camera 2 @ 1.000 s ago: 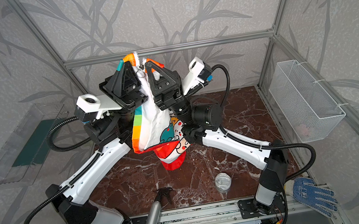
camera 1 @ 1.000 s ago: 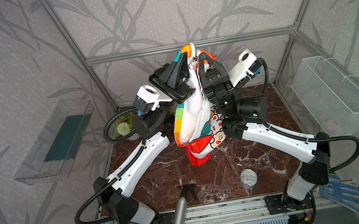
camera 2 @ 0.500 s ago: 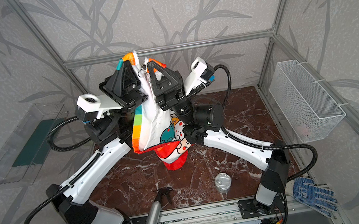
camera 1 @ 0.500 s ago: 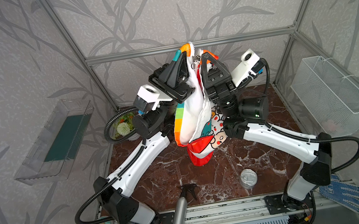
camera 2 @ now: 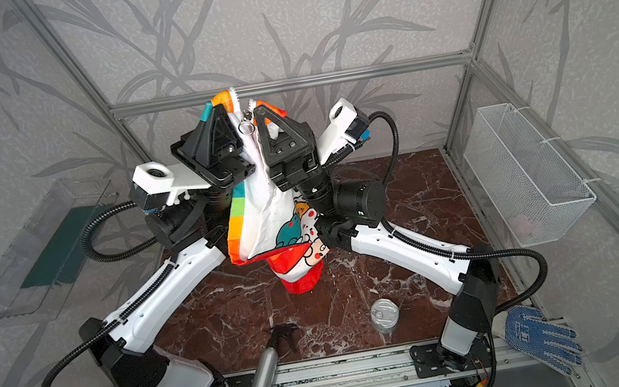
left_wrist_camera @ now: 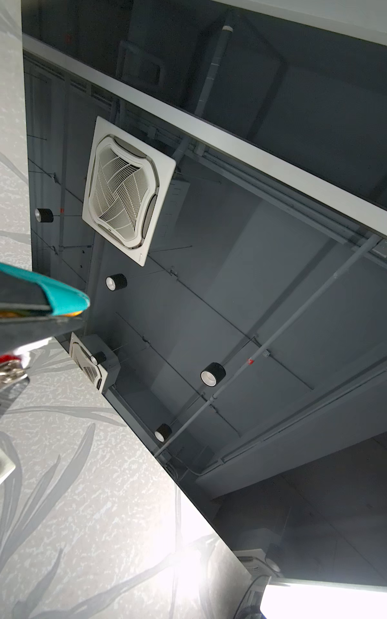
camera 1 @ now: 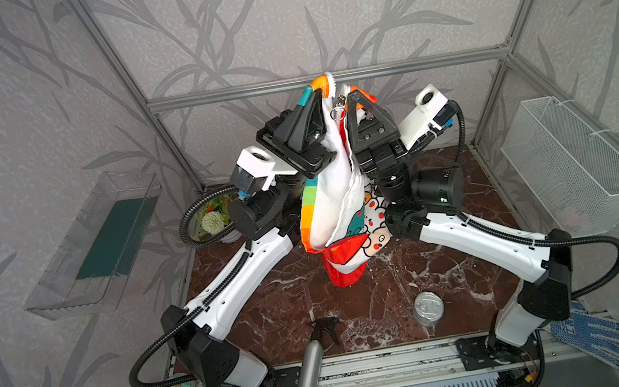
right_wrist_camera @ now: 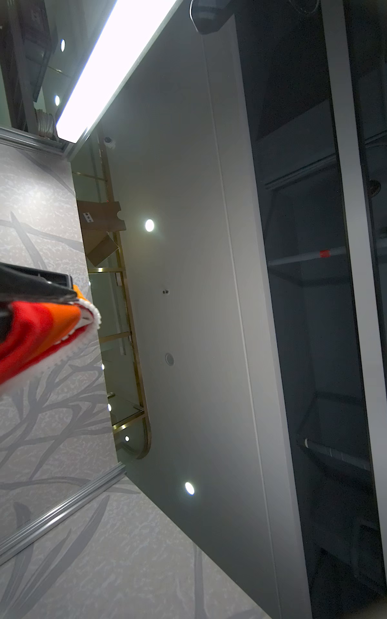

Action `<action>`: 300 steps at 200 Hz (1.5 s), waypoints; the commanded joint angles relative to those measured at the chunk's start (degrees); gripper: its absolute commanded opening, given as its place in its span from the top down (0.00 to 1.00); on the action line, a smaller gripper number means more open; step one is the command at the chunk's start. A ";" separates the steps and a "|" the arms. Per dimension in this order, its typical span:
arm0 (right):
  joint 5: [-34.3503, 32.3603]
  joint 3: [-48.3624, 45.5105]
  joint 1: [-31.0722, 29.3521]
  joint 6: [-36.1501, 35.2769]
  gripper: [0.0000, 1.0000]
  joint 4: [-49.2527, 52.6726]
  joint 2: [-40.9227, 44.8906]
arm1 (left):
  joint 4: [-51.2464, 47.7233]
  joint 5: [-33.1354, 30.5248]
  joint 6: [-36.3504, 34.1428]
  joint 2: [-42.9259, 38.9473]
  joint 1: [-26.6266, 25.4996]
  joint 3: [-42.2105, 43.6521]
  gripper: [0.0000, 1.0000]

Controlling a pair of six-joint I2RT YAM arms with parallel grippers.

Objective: Zip up the jacket

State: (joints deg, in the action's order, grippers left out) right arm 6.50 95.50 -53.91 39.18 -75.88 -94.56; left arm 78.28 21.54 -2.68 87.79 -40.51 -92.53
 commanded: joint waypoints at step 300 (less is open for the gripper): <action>-0.94 2.29 -0.40 0.62 1.00 -1.27 -0.45 | 2.92 0.88 -1.19 0.10 -0.71 -1.09 1.00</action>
State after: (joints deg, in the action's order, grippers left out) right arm 6.09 96.64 -53.91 39.42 -74.91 -94.94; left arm 78.28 21.98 -2.76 87.99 -40.88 -92.53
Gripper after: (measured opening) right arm 0.050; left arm 0.048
